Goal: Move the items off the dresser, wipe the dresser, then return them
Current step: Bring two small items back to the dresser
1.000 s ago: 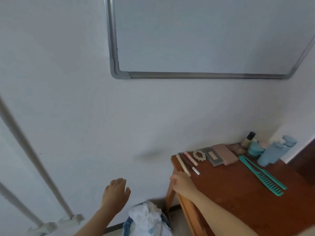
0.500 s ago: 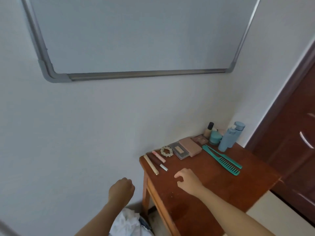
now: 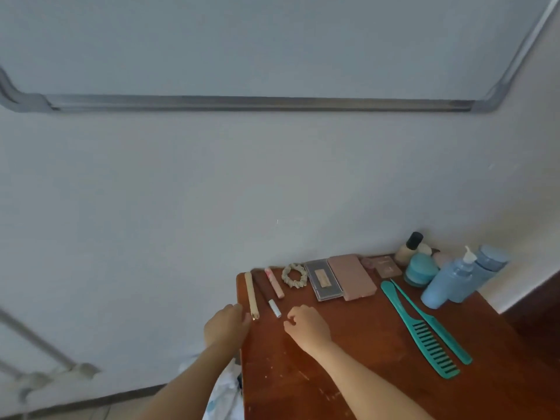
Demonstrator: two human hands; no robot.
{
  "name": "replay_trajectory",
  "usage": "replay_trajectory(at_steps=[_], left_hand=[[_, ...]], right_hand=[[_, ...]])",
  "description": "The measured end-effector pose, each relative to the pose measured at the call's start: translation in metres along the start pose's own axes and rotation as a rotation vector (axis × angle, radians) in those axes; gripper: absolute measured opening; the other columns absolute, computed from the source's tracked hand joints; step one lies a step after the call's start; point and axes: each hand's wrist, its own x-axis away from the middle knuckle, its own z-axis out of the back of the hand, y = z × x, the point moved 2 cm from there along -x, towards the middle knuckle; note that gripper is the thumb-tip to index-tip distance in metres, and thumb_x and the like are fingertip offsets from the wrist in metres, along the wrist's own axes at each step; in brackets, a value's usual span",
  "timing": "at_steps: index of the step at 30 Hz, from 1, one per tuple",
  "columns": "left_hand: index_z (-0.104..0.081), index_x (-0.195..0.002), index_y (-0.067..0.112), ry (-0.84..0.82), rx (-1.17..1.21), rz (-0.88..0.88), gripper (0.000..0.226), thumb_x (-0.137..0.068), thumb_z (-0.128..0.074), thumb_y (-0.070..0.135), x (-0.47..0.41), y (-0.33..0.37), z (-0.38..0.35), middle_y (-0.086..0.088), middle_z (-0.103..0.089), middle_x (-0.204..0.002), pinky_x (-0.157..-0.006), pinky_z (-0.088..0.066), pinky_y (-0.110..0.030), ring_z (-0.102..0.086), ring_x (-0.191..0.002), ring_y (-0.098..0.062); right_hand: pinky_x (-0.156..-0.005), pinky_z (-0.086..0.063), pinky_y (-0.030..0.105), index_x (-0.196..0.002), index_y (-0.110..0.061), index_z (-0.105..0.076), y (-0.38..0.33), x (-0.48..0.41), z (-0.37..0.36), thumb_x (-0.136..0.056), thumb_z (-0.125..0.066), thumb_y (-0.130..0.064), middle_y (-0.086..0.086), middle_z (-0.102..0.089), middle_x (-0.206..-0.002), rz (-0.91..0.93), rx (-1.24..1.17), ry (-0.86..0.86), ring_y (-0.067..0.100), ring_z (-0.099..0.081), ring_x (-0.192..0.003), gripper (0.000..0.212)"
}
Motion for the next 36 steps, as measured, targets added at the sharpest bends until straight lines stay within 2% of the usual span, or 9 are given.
replay_trajectory(at_steps=[2,4,10,18,20,23,29,32,36], left_hand=[[-0.041,-0.067,0.021,0.002,0.010,0.043,0.030,-0.093,-0.039,0.037,-0.004,0.005,-0.007,0.006,-0.043,-0.071,-0.058,-0.038,-0.022,-0.050,-0.071,-0.013],[-0.049,-0.078,0.020,0.014,0.008,0.076,0.026,-0.092,-0.041,0.040,-0.009,0.012,-0.012,0.005,-0.048,-0.078,-0.062,-0.043,-0.024,-0.052,-0.072,-0.014],[-0.055,-0.096,0.015,0.034,0.002,0.143,0.030,-0.089,-0.047,0.044,-0.027,0.026,-0.017,0.000,-0.057,-0.096,-0.070,-0.048,-0.028,-0.059,-0.086,-0.018],[-0.049,-0.087,0.014,-0.035,0.128,0.230,0.010,-0.086,-0.048,0.024,-0.032,0.014,-0.014,-0.001,-0.051,-0.085,-0.061,-0.038,-0.026,-0.050,-0.074,-0.019],[-0.047,-0.081,0.014,-0.040,0.149,0.246,0.010,-0.085,-0.048,0.023,-0.032,0.008,-0.010,0.001,-0.048,-0.078,-0.055,-0.034,-0.023,-0.048,-0.073,-0.018],[-0.035,-0.064,0.017,-0.040,0.178,0.265,0.025,-0.085,-0.048,0.022,-0.031,-0.001,-0.003,0.004,-0.039,-0.067,-0.047,-0.026,-0.022,-0.042,-0.064,-0.015],[-0.044,-0.080,0.012,-0.034,0.198,0.173,0.013,-0.086,-0.050,0.022,-0.027,-0.025,0.021,0.003,-0.043,-0.067,-0.048,-0.028,-0.022,-0.045,-0.064,-0.016],[-0.044,-0.078,0.013,-0.053,0.196,0.073,0.012,-0.086,-0.050,0.020,-0.027,-0.036,0.043,0.004,-0.042,-0.065,-0.047,-0.029,-0.021,-0.043,-0.056,-0.011],[-0.044,-0.075,0.015,-0.058,0.239,-0.083,0.014,-0.086,-0.052,0.019,-0.023,-0.044,0.073,0.004,-0.044,-0.065,-0.048,-0.032,-0.020,-0.043,-0.055,-0.011]], right_hand=[[-0.088,-0.044,0.031,-0.112,-0.014,-0.060,0.001,-0.006,-0.005,-0.094,-0.045,-0.031,0.004,-0.058,-0.114,0.003,-0.006,-0.004,0.020,-0.050,-0.109,0.028],[-0.085,-0.043,0.031,-0.111,-0.013,-0.060,0.003,-0.013,-0.008,-0.094,-0.046,-0.033,0.004,-0.057,-0.113,0.003,-0.016,0.000,0.020,-0.050,-0.108,0.029],[-0.086,-0.044,0.031,-0.118,-0.012,-0.055,-0.003,-0.028,-0.010,-0.093,-0.047,-0.040,0.003,-0.055,-0.117,0.038,-0.017,0.019,0.020,-0.049,-0.110,0.038],[-0.086,-0.045,0.029,-0.125,-0.012,-0.050,-0.016,-0.039,-0.015,-0.095,-0.046,-0.025,0.004,-0.054,-0.119,0.062,0.037,0.007,0.020,-0.051,-0.109,0.033],[-0.083,-0.046,0.029,-0.123,-0.011,-0.050,-0.019,-0.041,-0.015,-0.095,-0.045,-0.020,0.004,-0.054,-0.118,0.027,0.032,0.003,0.020,-0.054,-0.106,0.030],[-0.080,-0.046,0.030,-0.121,-0.010,-0.050,-0.026,-0.040,-0.015,-0.094,-0.045,-0.016,0.005,-0.053,-0.117,-0.026,0.032,-0.005,0.021,-0.057,-0.102,0.028],[-0.077,-0.048,0.028,-0.122,-0.010,-0.050,-0.045,-0.023,-0.007,-0.094,-0.047,-0.018,0.006,-0.054,-0.116,-0.111,0.054,0.060,0.022,-0.060,-0.099,0.029],[-0.070,-0.044,0.025,-0.121,-0.011,-0.050,-0.056,-0.005,0.005,-0.094,-0.048,-0.020,0.005,-0.054,-0.115,-0.146,0.088,0.129,0.021,-0.061,-0.096,0.029],[-0.077,-0.049,0.028,-0.117,-0.011,-0.051,-0.068,0.026,0.020,-0.094,-0.049,-0.022,0.005,-0.055,-0.114,-0.251,0.108,0.212,0.021,-0.062,-0.096,0.025]])
